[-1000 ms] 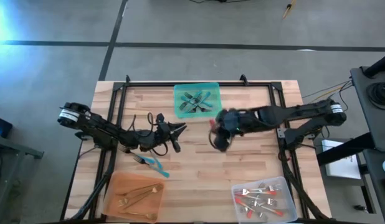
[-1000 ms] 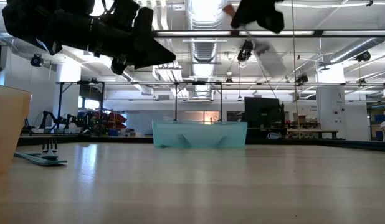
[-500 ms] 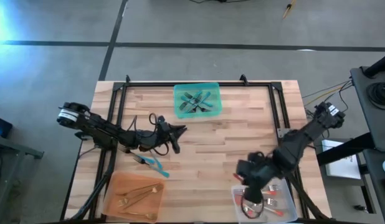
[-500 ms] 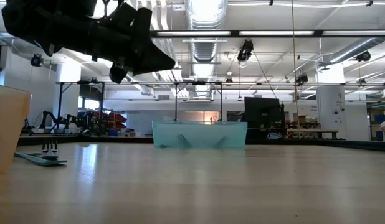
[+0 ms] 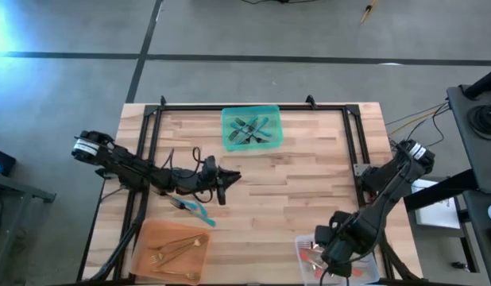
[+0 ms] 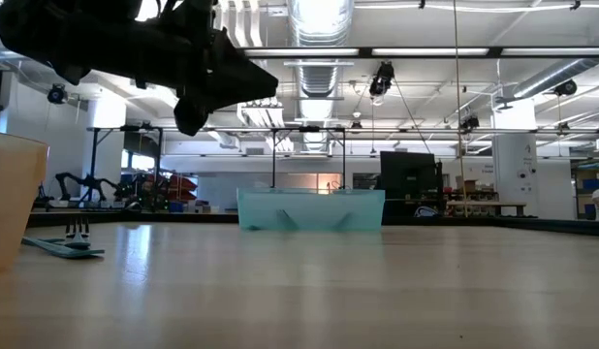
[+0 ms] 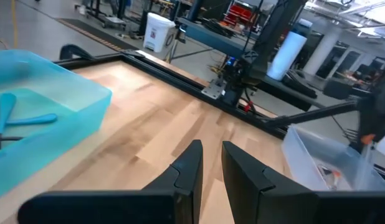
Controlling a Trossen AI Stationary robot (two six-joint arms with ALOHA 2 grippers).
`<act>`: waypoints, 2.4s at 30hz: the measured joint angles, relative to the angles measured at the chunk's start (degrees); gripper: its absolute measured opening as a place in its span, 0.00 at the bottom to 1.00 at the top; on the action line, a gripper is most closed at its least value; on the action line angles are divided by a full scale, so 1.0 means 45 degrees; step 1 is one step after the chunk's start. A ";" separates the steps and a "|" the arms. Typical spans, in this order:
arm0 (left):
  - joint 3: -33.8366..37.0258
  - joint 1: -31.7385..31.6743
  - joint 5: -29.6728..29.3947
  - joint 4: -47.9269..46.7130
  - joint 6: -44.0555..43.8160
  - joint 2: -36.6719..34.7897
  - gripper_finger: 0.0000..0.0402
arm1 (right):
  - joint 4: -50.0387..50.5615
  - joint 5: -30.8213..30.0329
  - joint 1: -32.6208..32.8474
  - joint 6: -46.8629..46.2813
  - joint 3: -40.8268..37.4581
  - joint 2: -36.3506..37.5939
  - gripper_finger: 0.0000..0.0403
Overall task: Sort silverware by color (type)
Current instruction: Put the orange fork into the transparent bin, then put the blue fork into the blue bin
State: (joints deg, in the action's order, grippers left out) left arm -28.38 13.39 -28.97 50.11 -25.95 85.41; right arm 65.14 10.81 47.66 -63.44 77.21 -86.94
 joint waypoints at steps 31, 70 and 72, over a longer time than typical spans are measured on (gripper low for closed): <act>-0.1012 0.1150 0.4983 -1.0984 -0.3079 -0.2555 0.11 | 0.0431 -0.4815 -0.0638 0.3965 0.0753 -0.0497 0.15; -0.5130 0.1087 0.4853 -2.2018 0.6874 -0.0034 0.11 | -0.0943 -0.8408 -0.2205 0.6679 0.0457 -0.0063 0.17; -0.5068 0.1087 0.4650 -2.1877 0.6995 -0.0034 0.11 | -0.1063 -0.8408 -0.2205 0.6679 0.0457 -0.0063 0.17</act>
State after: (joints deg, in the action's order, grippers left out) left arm -51.19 18.28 -8.04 -48.34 5.53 85.25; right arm 60.35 -27.03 37.74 -33.39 79.26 -87.22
